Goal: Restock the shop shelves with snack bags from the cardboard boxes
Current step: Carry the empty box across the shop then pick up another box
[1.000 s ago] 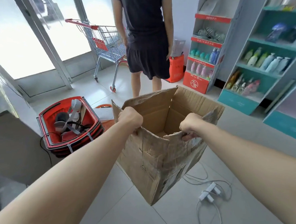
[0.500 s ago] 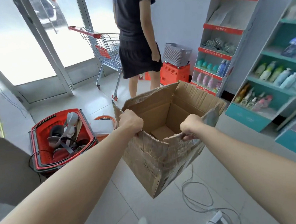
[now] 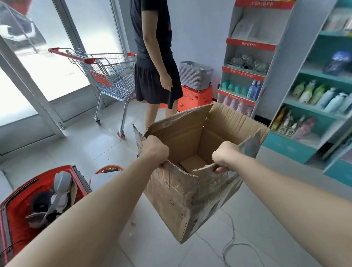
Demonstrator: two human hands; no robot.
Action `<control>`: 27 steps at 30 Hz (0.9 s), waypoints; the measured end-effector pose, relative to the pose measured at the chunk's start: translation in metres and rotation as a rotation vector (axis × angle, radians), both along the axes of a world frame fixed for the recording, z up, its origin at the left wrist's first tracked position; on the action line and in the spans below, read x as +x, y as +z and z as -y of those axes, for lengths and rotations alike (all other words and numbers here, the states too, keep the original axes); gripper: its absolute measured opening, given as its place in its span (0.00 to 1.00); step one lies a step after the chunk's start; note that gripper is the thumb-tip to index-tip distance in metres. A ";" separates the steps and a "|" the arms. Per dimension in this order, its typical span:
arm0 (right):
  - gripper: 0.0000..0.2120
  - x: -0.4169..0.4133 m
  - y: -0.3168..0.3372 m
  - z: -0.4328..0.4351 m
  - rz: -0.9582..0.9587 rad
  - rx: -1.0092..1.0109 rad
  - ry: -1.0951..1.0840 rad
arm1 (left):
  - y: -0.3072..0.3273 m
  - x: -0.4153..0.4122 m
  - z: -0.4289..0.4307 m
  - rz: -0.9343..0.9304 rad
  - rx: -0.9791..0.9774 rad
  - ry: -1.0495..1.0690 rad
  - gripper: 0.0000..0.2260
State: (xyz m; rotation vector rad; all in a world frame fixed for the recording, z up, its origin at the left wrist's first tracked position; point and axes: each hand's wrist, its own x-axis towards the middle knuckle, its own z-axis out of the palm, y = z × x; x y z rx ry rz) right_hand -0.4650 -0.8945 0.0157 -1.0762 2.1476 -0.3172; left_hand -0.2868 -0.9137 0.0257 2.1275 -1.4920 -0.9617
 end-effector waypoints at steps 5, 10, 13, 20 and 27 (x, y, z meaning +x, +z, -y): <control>0.13 0.004 -0.006 0.065 0.017 -0.020 0.057 | 0.004 0.005 0.053 0.005 0.021 0.063 0.09; 0.13 0.025 -0.006 0.128 0.026 -0.039 0.171 | 0.006 0.022 0.098 0.035 0.015 0.156 0.12; 0.13 0.045 -0.004 0.161 0.045 -0.050 0.226 | 0.004 0.041 0.125 0.050 0.024 0.214 0.09; 0.11 0.102 -0.001 0.246 0.056 -0.044 0.326 | -0.008 0.100 0.202 0.027 0.034 0.333 0.10; 0.06 0.163 0.000 0.331 0.096 -0.022 0.340 | -0.013 0.165 0.292 -0.017 0.034 0.408 0.08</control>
